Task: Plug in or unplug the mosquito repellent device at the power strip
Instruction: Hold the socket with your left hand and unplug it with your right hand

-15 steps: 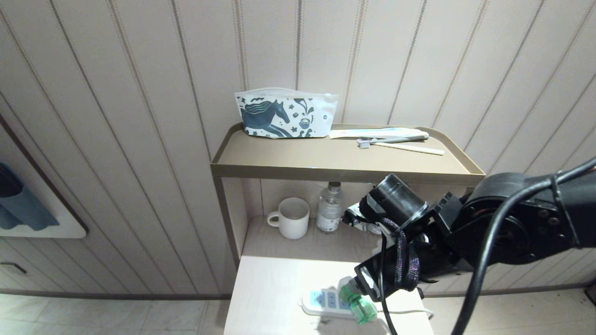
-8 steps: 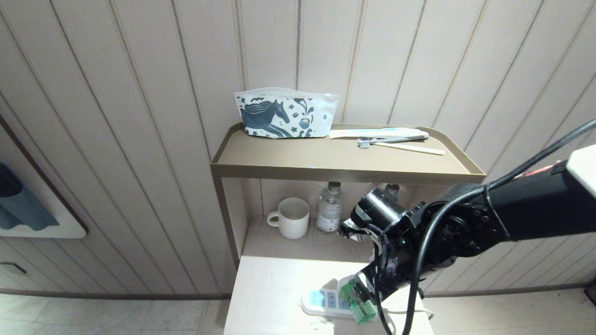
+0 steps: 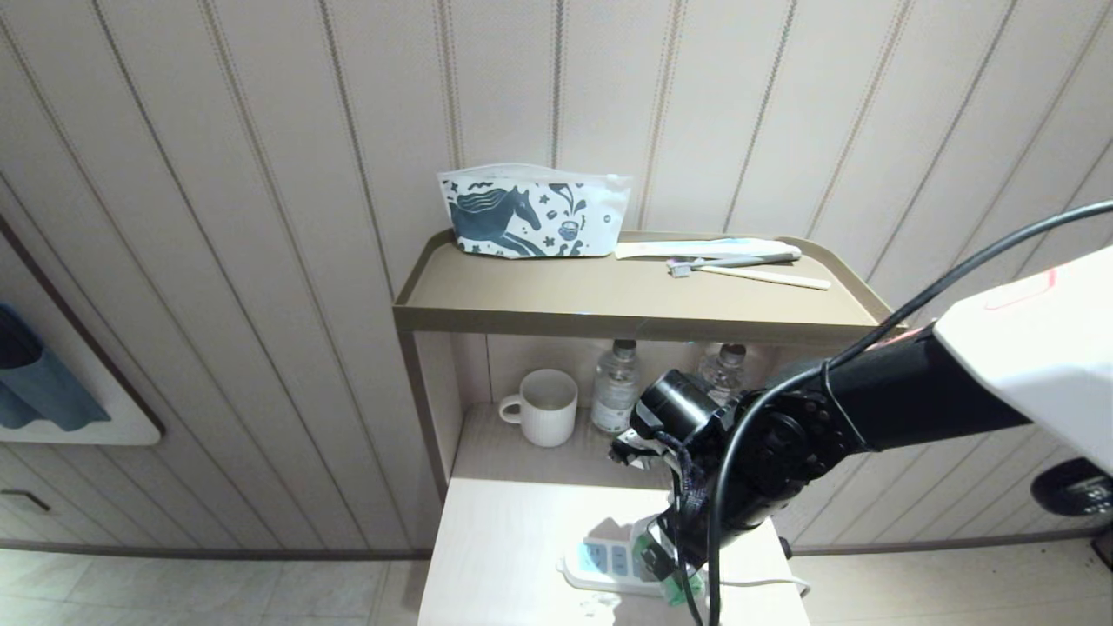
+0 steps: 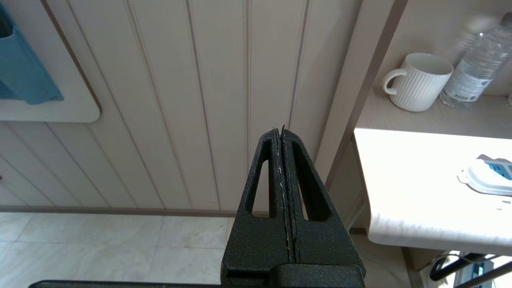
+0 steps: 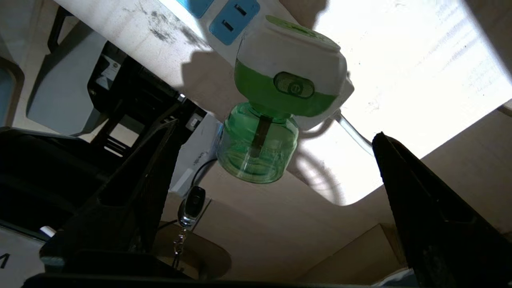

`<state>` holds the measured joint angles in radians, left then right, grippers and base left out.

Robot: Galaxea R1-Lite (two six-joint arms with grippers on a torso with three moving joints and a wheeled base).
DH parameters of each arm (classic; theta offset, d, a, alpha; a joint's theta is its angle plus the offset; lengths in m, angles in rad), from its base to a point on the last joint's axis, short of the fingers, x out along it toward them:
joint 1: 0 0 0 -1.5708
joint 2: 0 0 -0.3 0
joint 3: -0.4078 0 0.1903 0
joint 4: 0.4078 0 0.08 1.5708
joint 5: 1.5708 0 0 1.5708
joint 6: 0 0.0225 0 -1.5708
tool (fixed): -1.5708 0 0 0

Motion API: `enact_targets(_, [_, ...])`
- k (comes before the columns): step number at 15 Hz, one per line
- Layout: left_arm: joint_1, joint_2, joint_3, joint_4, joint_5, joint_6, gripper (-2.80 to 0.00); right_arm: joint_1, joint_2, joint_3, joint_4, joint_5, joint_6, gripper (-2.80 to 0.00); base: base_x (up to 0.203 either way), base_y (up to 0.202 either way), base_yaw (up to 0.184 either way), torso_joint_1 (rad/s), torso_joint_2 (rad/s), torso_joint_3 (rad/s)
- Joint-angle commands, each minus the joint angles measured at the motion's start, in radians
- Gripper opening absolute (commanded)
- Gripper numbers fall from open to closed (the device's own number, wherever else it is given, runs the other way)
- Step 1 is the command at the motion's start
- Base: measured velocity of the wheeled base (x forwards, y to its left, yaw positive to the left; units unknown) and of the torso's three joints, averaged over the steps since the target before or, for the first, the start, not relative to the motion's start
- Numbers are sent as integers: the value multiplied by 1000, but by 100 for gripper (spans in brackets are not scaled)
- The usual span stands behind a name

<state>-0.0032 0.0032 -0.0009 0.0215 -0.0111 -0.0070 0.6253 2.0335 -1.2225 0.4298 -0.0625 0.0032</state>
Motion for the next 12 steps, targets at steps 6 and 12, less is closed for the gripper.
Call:
enact_targets(6, [0, 1, -1, 0, 0, -1, -280, -22, 88, -120, 64, 3, -98, 0, 0, 0, 0, 0, 0, 0])
enact_targets(12, [0, 1, 1, 0, 0, -1, -280, -23, 161, -147, 65, 6, 6, 0, 0, 0, 0, 0, 0, 0])
